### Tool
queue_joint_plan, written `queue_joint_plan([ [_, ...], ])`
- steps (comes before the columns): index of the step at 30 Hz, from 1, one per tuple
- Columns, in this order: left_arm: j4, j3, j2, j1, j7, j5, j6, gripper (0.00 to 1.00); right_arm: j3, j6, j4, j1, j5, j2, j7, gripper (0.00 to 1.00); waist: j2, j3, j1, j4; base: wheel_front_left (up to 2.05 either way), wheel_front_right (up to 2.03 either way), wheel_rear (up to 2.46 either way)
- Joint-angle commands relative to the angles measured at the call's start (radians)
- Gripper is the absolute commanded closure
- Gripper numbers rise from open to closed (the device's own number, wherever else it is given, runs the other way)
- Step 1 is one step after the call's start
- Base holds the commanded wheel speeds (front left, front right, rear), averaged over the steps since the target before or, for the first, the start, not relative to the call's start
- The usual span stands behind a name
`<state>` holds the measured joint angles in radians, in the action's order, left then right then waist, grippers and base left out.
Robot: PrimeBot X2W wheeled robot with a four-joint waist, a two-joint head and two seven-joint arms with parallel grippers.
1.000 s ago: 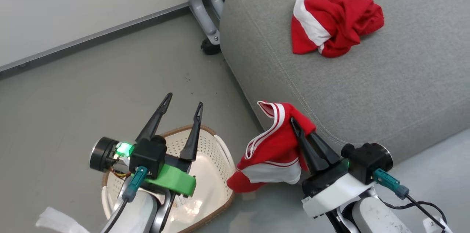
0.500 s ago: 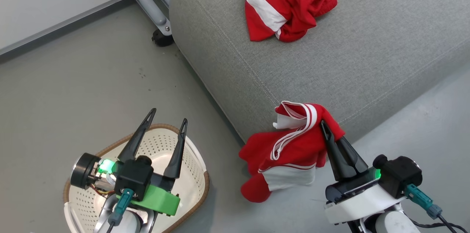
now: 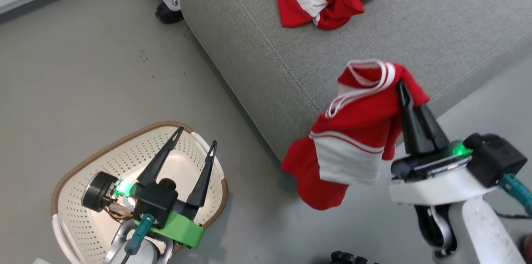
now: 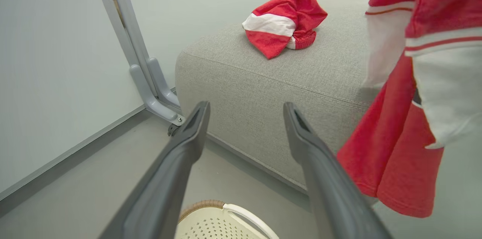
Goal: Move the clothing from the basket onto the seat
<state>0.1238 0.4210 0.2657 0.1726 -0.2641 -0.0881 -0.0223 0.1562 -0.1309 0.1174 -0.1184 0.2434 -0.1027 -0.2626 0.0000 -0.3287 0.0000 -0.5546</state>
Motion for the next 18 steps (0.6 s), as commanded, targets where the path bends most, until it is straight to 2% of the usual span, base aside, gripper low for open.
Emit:
queue_joint_plan([
  [1,-0.007,-0.009,0.014,0.019,0.000,0.015,-0.004,0.00,-0.017,0.000,0.011,-0.060,0.011,0.007,-0.003,1.00,0.0000,-0.077,0.0000,0.008,0.00,0.00,0.00],
  [5,-0.010,0.018,0.018,0.059,0.000,0.035,-0.027,0.00,-0.102,0.000,0.037,-0.207,0.035,-0.023,-0.003,1.00,0.0000,-0.174,0.0000,0.075,0.00,0.00,0.00],
  [8,0.000,0.034,0.025,0.083,0.000,0.050,-0.042,0.00,-0.137,0.000,0.032,-0.327,0.054,-0.082,-0.003,1.00,0.0000,-0.230,0.0000,0.125,0.00,0.00,0.00],
  [13,0.003,0.049,0.038,0.111,0.000,0.072,-0.049,0.00,-0.178,0.000,-0.045,-0.557,0.064,-0.251,-0.003,1.00,0.0000,-0.304,0.0000,0.187,0.00,0.00,0.00],
  [18,-0.011,0.059,0.049,0.124,0.000,0.080,-0.048,0.00,-0.217,0.001,-0.161,-0.757,0.080,-0.385,-0.003,1.00,0.0000,-0.343,0.0000,0.222,0.00,0.00,0.00],
])
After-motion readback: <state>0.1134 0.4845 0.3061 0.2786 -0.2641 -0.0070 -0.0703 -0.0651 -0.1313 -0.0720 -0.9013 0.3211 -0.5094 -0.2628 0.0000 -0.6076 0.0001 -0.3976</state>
